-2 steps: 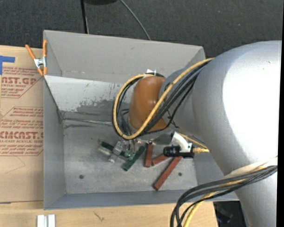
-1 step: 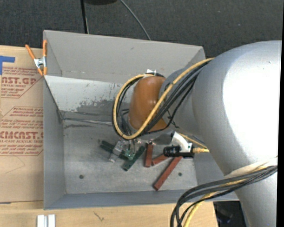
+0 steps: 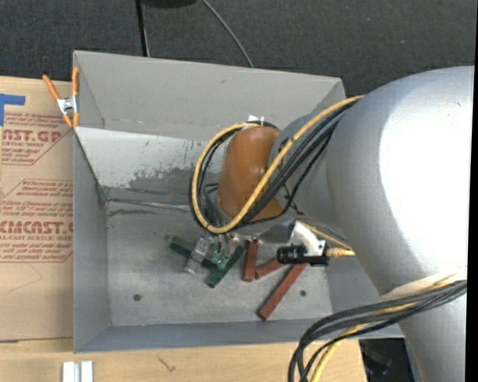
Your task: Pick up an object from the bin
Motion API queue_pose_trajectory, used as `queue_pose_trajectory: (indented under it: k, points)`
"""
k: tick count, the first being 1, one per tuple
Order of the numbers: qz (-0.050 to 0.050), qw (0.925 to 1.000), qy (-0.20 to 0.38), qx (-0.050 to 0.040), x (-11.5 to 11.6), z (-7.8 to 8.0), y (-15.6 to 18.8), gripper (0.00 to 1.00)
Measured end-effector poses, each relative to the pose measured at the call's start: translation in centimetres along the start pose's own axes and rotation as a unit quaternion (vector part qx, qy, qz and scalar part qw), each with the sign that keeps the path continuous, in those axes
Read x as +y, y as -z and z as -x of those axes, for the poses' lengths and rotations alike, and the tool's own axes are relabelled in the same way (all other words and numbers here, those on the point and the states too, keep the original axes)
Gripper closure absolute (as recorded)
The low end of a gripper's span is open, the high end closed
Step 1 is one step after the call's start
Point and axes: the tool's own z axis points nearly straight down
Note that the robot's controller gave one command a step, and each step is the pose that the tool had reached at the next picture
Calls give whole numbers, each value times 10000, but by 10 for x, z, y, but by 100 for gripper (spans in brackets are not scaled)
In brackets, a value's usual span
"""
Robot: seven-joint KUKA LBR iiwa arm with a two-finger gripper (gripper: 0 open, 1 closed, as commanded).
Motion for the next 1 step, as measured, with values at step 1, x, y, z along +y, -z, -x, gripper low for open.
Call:
queue_pose_trajectory:
  k: [1]
  points:
    - [-17, 10000, 1, 21, -1, -1, 20, 100]
